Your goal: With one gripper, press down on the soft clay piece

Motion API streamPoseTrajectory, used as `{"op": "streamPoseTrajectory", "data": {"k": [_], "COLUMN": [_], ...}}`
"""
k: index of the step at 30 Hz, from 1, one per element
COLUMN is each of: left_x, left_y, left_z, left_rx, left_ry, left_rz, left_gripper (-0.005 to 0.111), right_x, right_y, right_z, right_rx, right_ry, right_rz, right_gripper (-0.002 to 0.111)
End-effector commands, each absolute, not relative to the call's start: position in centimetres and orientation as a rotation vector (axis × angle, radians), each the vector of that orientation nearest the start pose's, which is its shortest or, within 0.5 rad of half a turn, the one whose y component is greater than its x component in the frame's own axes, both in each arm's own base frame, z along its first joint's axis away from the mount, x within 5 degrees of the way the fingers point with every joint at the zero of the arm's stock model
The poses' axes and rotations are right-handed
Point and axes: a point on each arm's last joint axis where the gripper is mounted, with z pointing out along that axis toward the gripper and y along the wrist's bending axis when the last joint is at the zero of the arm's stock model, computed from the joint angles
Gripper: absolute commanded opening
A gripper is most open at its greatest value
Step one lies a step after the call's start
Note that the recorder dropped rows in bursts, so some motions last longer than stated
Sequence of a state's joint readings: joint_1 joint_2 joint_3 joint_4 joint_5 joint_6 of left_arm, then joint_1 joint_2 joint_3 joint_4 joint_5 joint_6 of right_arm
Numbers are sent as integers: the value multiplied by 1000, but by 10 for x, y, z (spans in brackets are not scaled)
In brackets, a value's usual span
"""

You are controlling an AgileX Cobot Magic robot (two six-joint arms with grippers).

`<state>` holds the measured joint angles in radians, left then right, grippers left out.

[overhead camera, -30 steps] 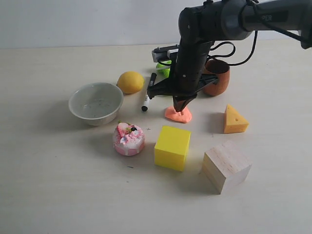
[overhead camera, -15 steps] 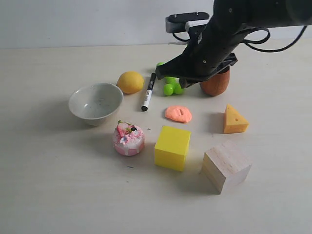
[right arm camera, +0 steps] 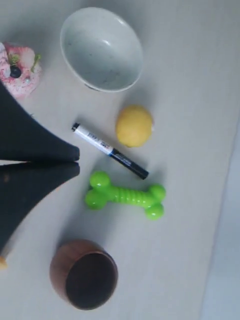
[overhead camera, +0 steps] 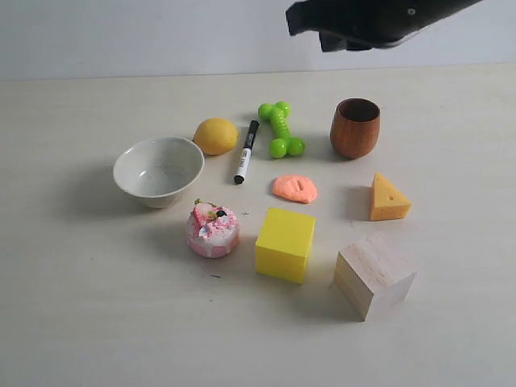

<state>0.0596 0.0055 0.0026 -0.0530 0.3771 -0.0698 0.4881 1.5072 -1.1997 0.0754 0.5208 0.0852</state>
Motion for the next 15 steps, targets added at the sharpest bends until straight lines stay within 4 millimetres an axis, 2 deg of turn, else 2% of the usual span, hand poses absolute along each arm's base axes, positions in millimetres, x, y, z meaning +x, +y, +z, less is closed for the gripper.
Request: {"op": "streamPoseTrajectory", "data": {"k": [1,5,9,15], "left_x": [53,53,53,53], "left_y": [1,1,1,1], "left_z": [180,180,180,180], "left_rx": [-161,-161,-161,-161], "left_ry": [1842,1842,1842,1842], "left_rz": [-70,-70,-70,-70], "left_gripper": [0,0,0,0], "right_x": [289,283,274,269], "right_y": [156,150,139,99], "right_z": [336,356,365,365], "right_rx": [-409,-439,-457,-237], "right_ry": [2168,2053,2058,2123], "right_rz": [380,334,241,102], "right_gripper": [0,0,0,0]}}
